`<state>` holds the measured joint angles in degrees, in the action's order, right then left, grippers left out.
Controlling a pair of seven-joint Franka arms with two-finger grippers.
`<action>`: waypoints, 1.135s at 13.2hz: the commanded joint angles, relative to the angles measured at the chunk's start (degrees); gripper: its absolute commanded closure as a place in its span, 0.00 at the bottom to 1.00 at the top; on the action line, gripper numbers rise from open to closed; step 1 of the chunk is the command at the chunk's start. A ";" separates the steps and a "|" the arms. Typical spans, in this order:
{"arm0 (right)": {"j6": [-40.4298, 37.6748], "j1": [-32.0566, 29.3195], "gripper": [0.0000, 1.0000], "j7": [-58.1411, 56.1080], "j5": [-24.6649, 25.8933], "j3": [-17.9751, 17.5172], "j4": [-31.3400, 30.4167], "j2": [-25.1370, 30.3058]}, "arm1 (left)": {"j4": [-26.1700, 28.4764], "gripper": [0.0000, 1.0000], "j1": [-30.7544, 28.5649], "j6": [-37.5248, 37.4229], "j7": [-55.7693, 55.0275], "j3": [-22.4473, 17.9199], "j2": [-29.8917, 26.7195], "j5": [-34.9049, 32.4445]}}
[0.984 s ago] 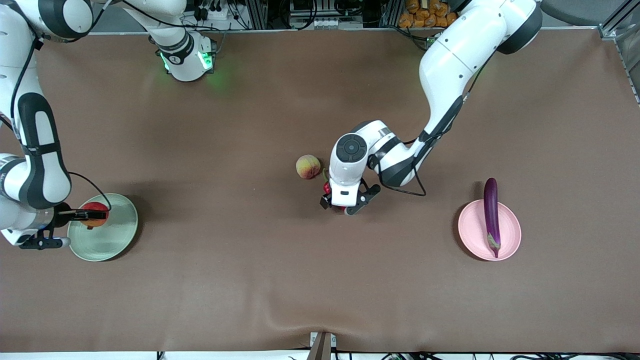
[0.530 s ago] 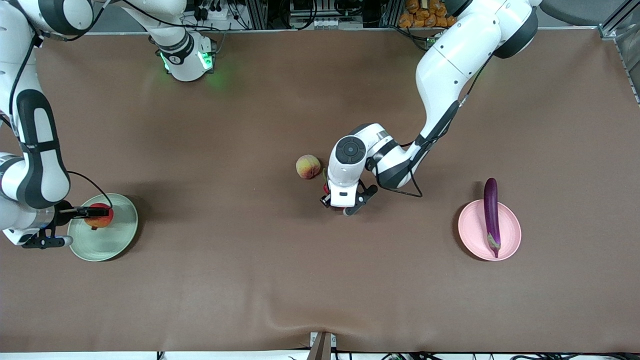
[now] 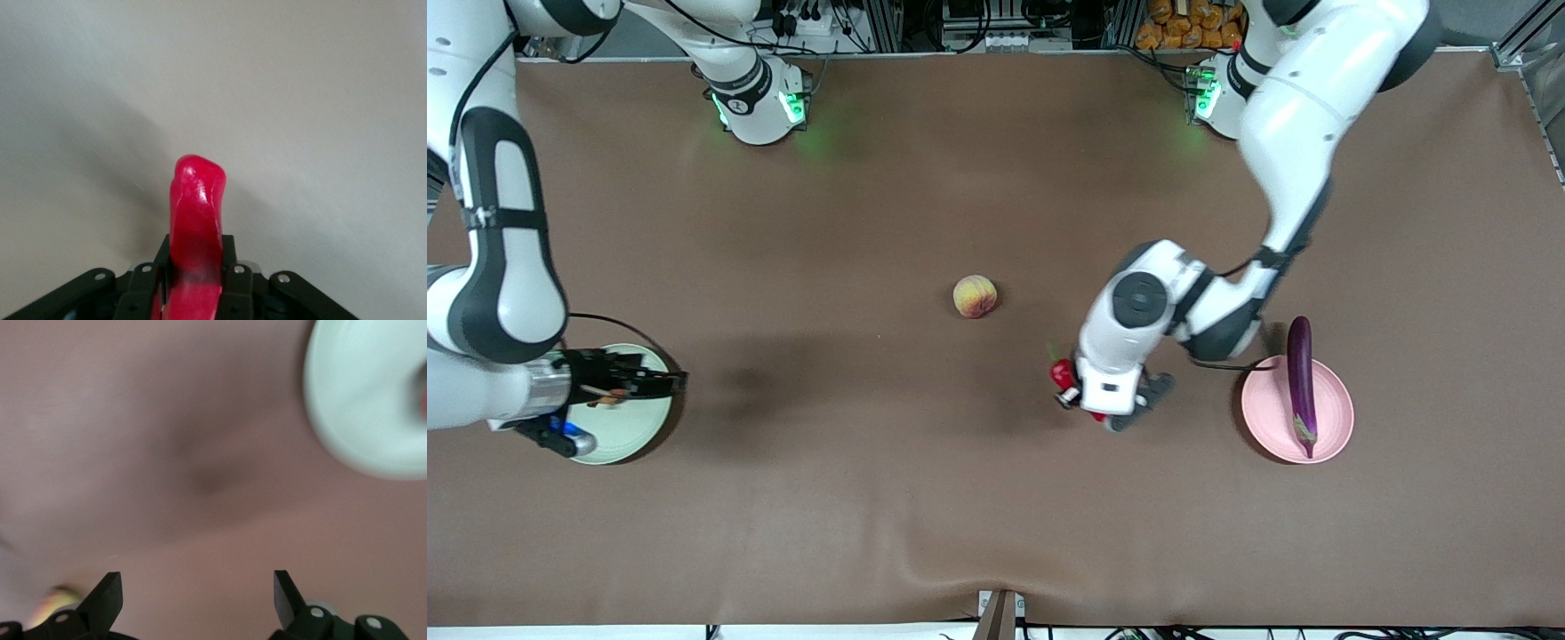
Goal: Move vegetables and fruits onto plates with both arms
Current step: 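Put the pepper on the pink plate while the right gripper grasps peach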
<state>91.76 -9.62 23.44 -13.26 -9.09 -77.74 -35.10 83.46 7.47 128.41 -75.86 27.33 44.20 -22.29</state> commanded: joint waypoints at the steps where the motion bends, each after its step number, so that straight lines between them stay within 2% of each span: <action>1: -0.97 1.88 0.00 19.02 -0.81 -6.19 -0.75 1.34 | 1.97 1.00 -7.18 -7.97 10.42 3.60 -4.02 -0.03; 3: -0.62 6.08 0.00 28.02 -0.63 -9.53 -3.46 3.10 | 3.11 1.00 -12.45 -12.38 22.01 4.39 -5.87 0.23; 7: 4.54 17.94 0.00 46.93 -0.54 -9.81 -5.57 3.55 | 4.00 1.00 -21.59 -13.28 35.03 4.48 -5.09 0.23; 10: 21.47 25.51 0.00 52.66 1.99 -9.81 -16.44 4.34 | 3.73 1.00 -27.14 -12.22 43.49 4.40 -2.90 0.23; 12: 31.69 28.16 0.00 56.51 3.15 -9.90 -20.69 3.64 | 3.64 1.00 -28.56 -10.47 45.62 4.31 -1.49 0.23; 13: 33.21 29.82 0.00 57.58 3.32 -9.81 -21.22 3.03 | 3.64 0.87 -28.56 -9.77 45.80 4.22 -0.96 0.23; 14: 34.18 30.27 0.00 57.59 3.50 -9.81 -21.40 2.41 | 3.56 0.66 -28.56 -9.67 45.71 4.13 -0.87 0.23; 15: 34.62 30.80 0.00 57.59 3.50 -9.81 -21.67 2.23 | 3.56 0.33 -28.56 -9.67 45.71 4.13 -0.96 0.32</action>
<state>125.27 20.52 79.79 -10.69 -19.35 -98.10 -33.70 86.91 -21.00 118.29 -30.51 30.80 43.52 -22.27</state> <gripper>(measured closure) 0.000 0.665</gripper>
